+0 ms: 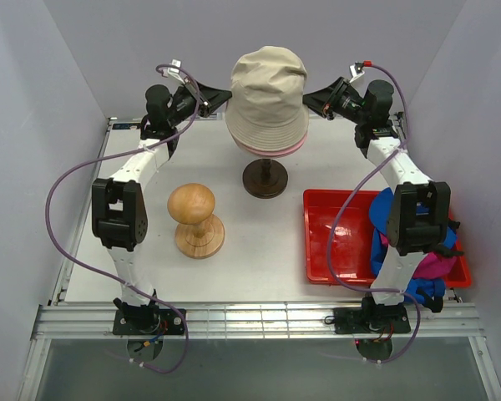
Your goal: Stack the hats
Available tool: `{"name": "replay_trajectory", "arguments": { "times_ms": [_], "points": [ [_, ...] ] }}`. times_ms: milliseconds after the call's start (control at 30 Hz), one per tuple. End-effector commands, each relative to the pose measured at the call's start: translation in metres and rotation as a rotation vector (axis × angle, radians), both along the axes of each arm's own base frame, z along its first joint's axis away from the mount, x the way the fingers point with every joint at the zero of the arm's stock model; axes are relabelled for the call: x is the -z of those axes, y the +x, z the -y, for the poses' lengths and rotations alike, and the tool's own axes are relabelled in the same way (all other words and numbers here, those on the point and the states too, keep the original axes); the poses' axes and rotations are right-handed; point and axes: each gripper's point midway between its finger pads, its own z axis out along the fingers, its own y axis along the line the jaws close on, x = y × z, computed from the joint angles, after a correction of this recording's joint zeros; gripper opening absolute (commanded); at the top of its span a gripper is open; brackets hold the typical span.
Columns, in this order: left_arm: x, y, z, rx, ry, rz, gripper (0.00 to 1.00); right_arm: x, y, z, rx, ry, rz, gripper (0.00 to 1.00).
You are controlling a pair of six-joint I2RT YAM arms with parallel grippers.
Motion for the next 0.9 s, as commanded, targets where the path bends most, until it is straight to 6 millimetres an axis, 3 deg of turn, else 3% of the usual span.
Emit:
{"name": "replay_trajectory", "arguments": {
  "times_ms": [0,67,300,567,600,700,867],
  "points": [
    [0.112,0.009,-0.005,0.002,0.165,-0.288,0.0,0.1,0.003,0.007,-0.022,-0.078,-0.275,0.08],
    [0.113,0.011,-0.003,-0.001,0.191,-0.285,0.0,0.098,0.003,0.006,-0.034,-0.075,-0.271,0.08],
    [0.077,0.016,0.003,0.011,0.216,-0.196,0.0,0.066,0.003,0.004,-0.051,-0.066,-0.197,0.08],
    [0.039,0.017,0.003,0.003,0.208,-0.122,0.09,0.031,0.007,0.001,-0.071,-0.038,-0.131,0.26],
    [0.038,0.017,0.004,0.004,0.207,-0.12,0.16,0.029,0.007,0.001,-0.074,-0.037,-0.128,0.28],
    [0.03,0.017,0.004,0.005,0.202,-0.103,0.22,0.022,0.008,0.0,-0.08,-0.033,-0.113,0.37],
    [0.013,0.015,0.004,0.005,0.191,-0.07,0.4,0.016,0.008,0.001,-0.078,-0.031,-0.103,0.42]
  ]
}}
